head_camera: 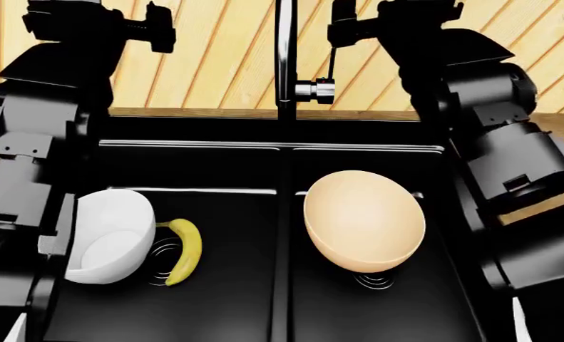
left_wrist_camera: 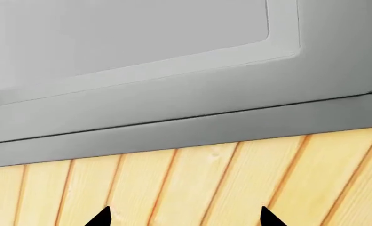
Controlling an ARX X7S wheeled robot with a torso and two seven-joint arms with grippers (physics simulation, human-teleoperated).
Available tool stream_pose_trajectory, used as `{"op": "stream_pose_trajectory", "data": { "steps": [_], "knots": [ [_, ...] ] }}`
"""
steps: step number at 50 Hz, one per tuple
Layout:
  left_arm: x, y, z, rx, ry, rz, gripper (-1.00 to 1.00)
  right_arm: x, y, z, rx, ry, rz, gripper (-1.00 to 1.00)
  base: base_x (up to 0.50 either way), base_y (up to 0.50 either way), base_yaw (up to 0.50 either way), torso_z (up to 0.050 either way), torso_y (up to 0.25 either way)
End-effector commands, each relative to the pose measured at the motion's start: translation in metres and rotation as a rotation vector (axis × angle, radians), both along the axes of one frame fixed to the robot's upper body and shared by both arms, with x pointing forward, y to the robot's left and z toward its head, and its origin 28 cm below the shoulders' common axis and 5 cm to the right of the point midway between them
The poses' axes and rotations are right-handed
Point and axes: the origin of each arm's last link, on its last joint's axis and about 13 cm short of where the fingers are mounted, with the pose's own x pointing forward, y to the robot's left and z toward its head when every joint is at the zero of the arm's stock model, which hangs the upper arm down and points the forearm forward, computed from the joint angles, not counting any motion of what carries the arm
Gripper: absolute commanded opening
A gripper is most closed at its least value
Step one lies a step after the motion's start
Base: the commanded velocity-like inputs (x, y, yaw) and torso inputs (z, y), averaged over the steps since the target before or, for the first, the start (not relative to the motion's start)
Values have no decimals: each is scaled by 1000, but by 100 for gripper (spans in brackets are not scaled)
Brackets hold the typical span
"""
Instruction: Pick the bowl and bowl and place them in the sink. Then turn on the water.
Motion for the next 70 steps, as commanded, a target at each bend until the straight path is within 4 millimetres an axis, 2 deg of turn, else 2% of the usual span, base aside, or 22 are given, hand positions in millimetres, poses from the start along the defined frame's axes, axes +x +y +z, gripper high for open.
{"op": "stream_pose_trajectory", "data": {
  "steps": [1,6,36,37,39,42,53,70],
  "knots": [
    [6,-4,22,-30,-24,15,100,3,5,14,27,-19,-4,100,0,0,0,0,0],
    [8,-7,27,-33,-36,16,100,2,6,17,28,-20,-11,100,0,0,0,0,0],
    [7,-9,25,-35,-27,5,100,1,7,19,29,-21,-4,100,0,0,0,0,0],
    [12,-7,-16,-77,50,21,100,2,14,-25,163,76,61,100,0,0,0,0,0],
    [9,-8,10,-54,3,6,100,1,10,2,77,14,21,100,0,0,0,0,0],
    [7,-8,21,-46,-18,0,100,1,8,13,42,-12,3,100,0,0,0,0,0],
    [11,-8,23,-50,-17,6,100,3,9,13,41,-14,5,100,0,0,0,0,0],
    [13,-7,23,-53,-3,15,100,3,12,10,43,-7,16,100,0,0,0,0,-132]
  ]
}}
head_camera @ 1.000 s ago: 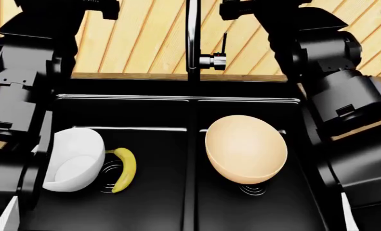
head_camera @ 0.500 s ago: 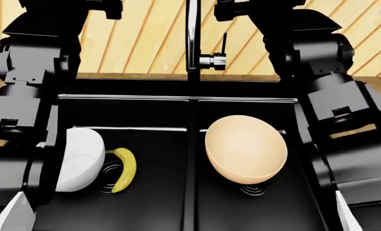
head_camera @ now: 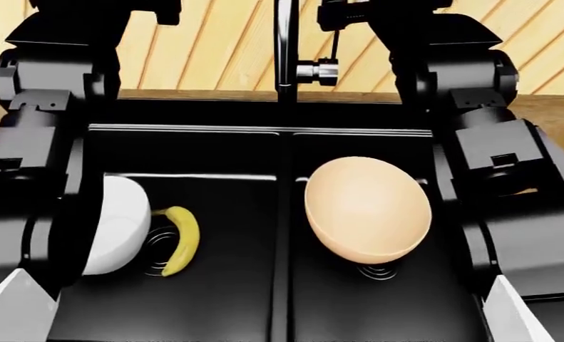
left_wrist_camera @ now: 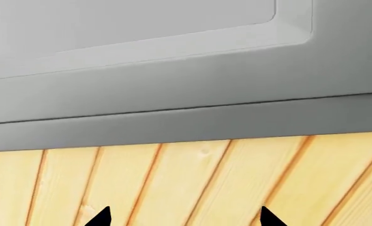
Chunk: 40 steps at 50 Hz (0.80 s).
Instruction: Pick the bowl and bowl and place them in the sink. Then turn on the water.
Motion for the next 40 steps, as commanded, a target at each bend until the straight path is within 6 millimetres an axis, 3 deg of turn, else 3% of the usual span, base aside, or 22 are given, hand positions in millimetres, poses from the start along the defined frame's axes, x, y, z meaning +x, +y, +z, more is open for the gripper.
{"op": "stream_pose_trajectory", "data": {
  "steps": [1,40],
  "knots": [
    [1,5,-6,5,9,17,100,1,-2,-5,-4,5,-3,100,0,0,0,0,-135],
    [0,6,-3,11,11,9,100,0,-2,0,1,-3,0,100,0,0,0,0,-133]
  ]
}}
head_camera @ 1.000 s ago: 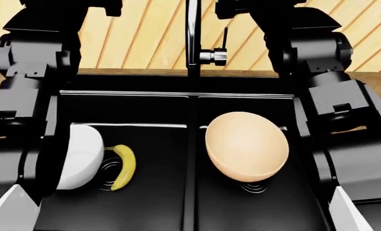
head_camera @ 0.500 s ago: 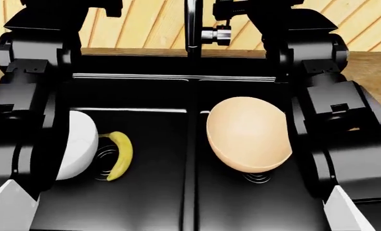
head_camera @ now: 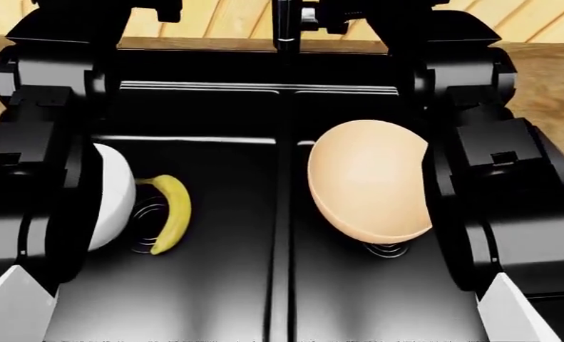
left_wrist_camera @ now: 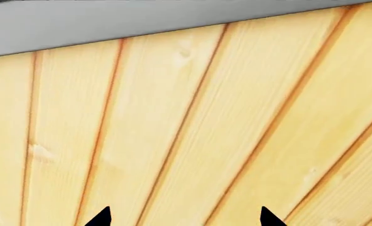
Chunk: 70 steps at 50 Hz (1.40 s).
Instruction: Pick the bowl and bowl and place them in the sink. Then turn on the water.
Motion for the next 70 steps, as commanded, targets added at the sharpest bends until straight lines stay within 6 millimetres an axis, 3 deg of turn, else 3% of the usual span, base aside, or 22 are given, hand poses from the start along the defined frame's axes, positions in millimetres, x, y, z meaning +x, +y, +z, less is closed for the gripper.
{"op": "stream_pose_trajectory", "data": {
  "steps": [1,9,18,24,32,70],
  "knots": [
    [-1,7,-6,4,19,14,100,0,-4,-3,-5,7,-13,100,0,0,0,0,-133],
    [-1,6,-4,1,12,7,100,0,-4,1,-11,-1,-15,100,0,0,0,0,-49],
    [-7,10,29,17,-49,18,100,-8,-2,44,-48,-76,-17,100,0,0,0,0,0],
    [-10,8,41,29,-91,25,100,-15,0,69,-68,-120,-18,100,0,0,0,0,0],
    [-11,4,43,39,-128,23,100,-20,2,84,-78,-146,-18,100,0,0,0,0,0],
    [-11,4,43,47,-82,14,100,-16,2,70,-87,-117,-20,100,0,0,0,0,-32]
  ]
}}
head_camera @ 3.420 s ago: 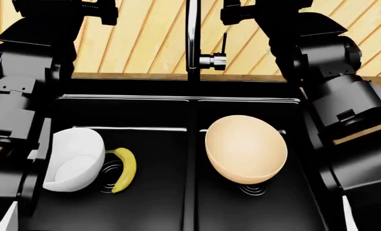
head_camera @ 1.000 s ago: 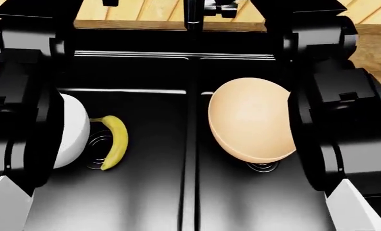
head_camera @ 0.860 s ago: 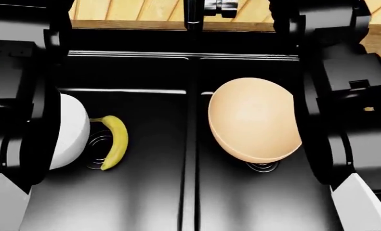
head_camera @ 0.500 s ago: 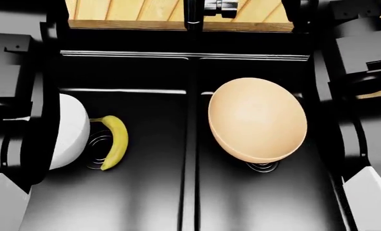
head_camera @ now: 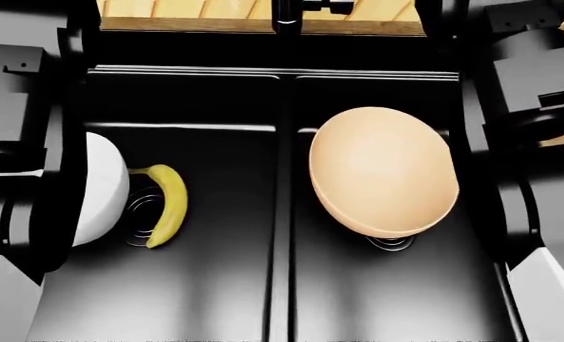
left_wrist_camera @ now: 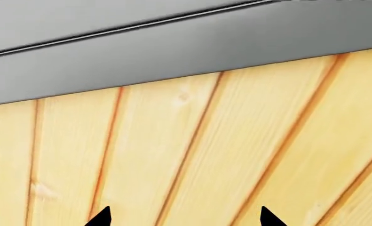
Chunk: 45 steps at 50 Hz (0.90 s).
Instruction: Pick the bowl and bowl and place them in the sink. Then turn on the water.
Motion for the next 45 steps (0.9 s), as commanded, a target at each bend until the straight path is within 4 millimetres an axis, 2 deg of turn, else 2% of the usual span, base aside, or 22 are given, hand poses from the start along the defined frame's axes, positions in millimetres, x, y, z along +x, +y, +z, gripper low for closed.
{"op": "stream_pose_trajectory", "data": {
  "steps": [1,27,34,45],
  "knots": [
    [0,5,-5,8,13,13,100,3,-2,-9,-5,20,-10,100,0,0,0,0,-133],
    [0,5,-5,7,17,8,100,4,-4,-13,-3,28,-13,100,0,0,0,0,-133],
    [0,5,-5,4,14,5,100,4,-5,-14,3,29,-19,100,0,0,0,0,-9],
    [0,5,-5,6,12,7,100,3,-25,-12,41,18,-87,100,0,0,0,0,0]
  ]
}}
